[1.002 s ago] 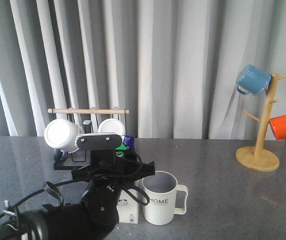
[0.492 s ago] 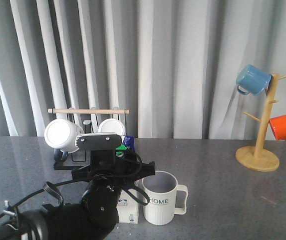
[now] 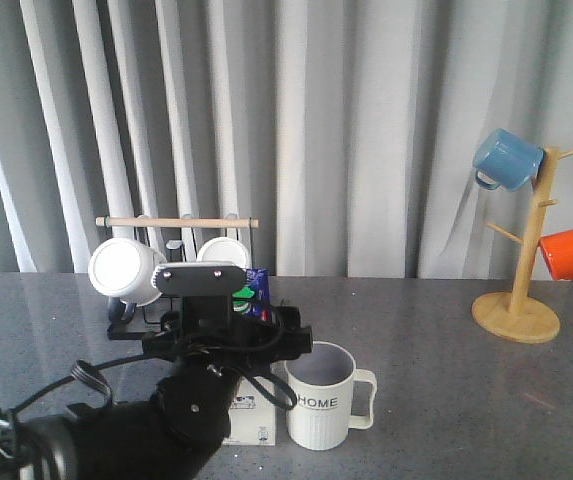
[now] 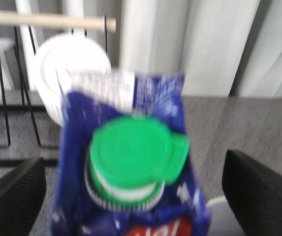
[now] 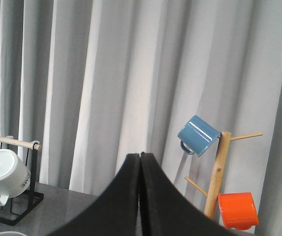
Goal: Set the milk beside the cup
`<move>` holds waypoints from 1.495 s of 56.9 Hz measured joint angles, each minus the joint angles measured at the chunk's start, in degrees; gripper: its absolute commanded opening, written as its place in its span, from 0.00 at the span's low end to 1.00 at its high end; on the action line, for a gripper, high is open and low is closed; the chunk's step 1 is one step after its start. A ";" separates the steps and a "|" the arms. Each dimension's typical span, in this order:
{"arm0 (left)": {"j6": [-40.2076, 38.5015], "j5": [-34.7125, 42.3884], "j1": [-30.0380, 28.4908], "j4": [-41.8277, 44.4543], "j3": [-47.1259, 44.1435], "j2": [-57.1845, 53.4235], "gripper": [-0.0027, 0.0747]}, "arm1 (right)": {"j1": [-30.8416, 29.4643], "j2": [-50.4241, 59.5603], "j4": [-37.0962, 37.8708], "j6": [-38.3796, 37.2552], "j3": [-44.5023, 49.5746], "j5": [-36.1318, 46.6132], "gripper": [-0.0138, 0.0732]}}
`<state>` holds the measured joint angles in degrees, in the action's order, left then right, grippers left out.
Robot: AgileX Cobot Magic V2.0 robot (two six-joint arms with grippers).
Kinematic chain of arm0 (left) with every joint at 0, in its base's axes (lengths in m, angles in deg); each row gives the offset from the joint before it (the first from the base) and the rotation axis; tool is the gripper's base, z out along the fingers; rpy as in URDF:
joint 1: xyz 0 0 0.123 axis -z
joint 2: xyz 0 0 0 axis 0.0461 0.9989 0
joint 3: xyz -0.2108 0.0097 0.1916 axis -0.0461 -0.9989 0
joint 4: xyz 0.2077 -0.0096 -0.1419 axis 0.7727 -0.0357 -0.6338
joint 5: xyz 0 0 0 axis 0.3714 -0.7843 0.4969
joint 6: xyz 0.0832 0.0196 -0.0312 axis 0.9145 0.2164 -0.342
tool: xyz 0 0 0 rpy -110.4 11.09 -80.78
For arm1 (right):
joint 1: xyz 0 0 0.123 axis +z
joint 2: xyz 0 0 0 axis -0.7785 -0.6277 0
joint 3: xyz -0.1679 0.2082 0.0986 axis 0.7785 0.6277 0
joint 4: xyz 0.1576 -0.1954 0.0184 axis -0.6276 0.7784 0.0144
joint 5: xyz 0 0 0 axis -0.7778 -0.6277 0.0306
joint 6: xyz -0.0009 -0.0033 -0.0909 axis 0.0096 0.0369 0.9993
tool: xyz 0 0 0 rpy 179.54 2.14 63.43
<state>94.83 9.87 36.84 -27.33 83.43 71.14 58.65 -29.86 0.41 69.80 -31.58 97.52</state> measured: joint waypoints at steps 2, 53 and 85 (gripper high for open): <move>0.07 -0.05 0.00 0.00 0.00 -1.03 0.91 | 0.00 0.00 0.00 0.00 0.00 0.00 0.15; -8.34 -6.80 0.00 12.38 0.00 -20.30 0.02 | 0.00 0.00 0.00 0.00 0.00 0.05 0.15; -33.76 -27.53 -0.18 54.84 -1.34 -21.31 0.02 | 0.00 0.00 0.00 0.00 0.00 0.05 0.15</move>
<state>61.07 -17.67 36.66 27.52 82.08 49.83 58.65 -29.86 0.41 69.80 -31.58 97.58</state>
